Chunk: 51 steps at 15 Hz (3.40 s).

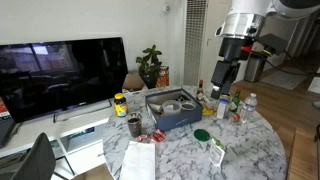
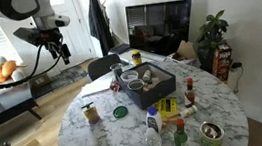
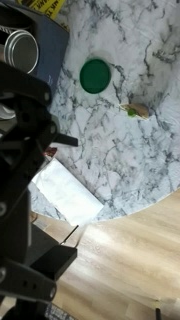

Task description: Pick up the clear cup and silver cup together from the blue box and put them on the table, pick up the silver cup and put it in the clear cup, pick up the white packet with a green lid and put it in the silver cup

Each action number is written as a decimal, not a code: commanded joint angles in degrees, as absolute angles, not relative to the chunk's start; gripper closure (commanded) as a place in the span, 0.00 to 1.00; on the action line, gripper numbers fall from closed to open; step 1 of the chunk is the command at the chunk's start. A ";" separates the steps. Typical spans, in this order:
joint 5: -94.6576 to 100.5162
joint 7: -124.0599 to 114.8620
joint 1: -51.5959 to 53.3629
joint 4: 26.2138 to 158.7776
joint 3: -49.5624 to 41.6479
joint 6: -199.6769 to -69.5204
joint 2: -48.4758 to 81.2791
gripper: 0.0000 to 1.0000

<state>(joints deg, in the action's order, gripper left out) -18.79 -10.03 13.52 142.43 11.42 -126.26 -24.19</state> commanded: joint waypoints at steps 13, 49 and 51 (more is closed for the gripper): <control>-2.18 -24.29 2.87 135.71 12.80 -133.17 -8.82 0.00; -6.17 -42.81 7.64 93.46 -2.55 -136.81 41.32 0.65; -5.97 -43.45 7.71 92.88 -2.92 -137.02 41.96 0.55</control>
